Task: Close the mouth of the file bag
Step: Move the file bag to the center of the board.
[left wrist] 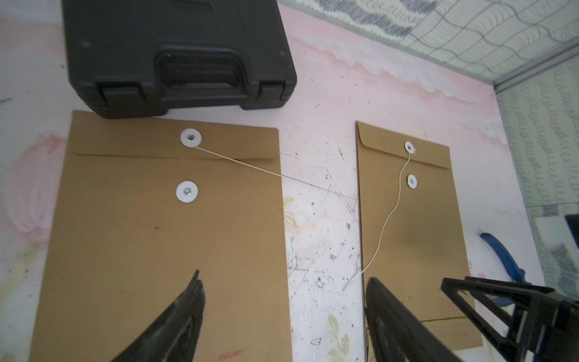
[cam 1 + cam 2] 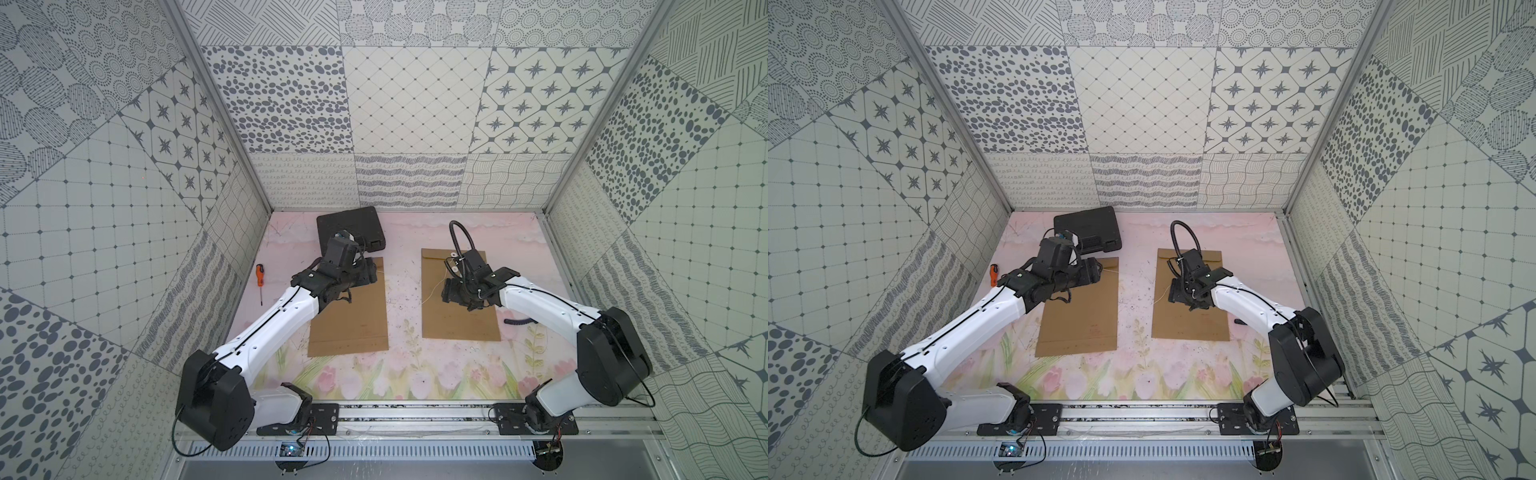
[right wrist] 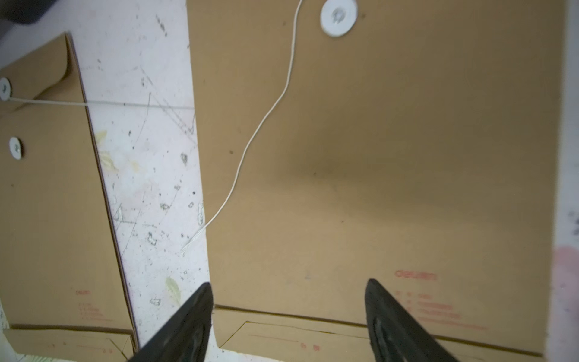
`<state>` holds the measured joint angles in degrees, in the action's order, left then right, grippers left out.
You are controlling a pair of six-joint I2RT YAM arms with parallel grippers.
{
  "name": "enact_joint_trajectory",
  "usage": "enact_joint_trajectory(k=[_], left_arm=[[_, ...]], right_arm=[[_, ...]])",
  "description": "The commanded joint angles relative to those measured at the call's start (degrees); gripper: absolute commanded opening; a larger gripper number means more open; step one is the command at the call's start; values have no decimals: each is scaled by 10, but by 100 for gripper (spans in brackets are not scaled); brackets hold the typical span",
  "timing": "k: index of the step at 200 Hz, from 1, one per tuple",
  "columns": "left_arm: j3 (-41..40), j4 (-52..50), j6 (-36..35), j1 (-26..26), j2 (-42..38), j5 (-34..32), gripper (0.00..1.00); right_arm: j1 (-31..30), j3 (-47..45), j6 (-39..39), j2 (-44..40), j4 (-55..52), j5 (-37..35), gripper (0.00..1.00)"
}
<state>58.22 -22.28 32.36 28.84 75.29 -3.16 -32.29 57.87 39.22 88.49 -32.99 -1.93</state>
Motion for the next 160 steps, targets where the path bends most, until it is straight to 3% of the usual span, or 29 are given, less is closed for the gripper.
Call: enact_joint_trajectory(k=[1, 51, 100, 137, 160], left_arm=[[-10, 32, 65, 53, 45, -8, 81], [-65, 72, 131, 69, 94, 39, 80], [-111, 53, 142, 61, 80, 2, 80], [-143, 35, 155, 15, 56, 6, 80], [-124, -5, 126, 9, 26, -21, 80]], right_arm=[[-4, -13, 57, 17, 44, 6, 75], [-28, -12, 76, 65, 61, 18, 77], [-58, -13, 96, 117, 78, 57, 77], [-91, -34, 100, 106, 71, 66, 77], [-105, -44, 86, 85, 48, 80, 78]])
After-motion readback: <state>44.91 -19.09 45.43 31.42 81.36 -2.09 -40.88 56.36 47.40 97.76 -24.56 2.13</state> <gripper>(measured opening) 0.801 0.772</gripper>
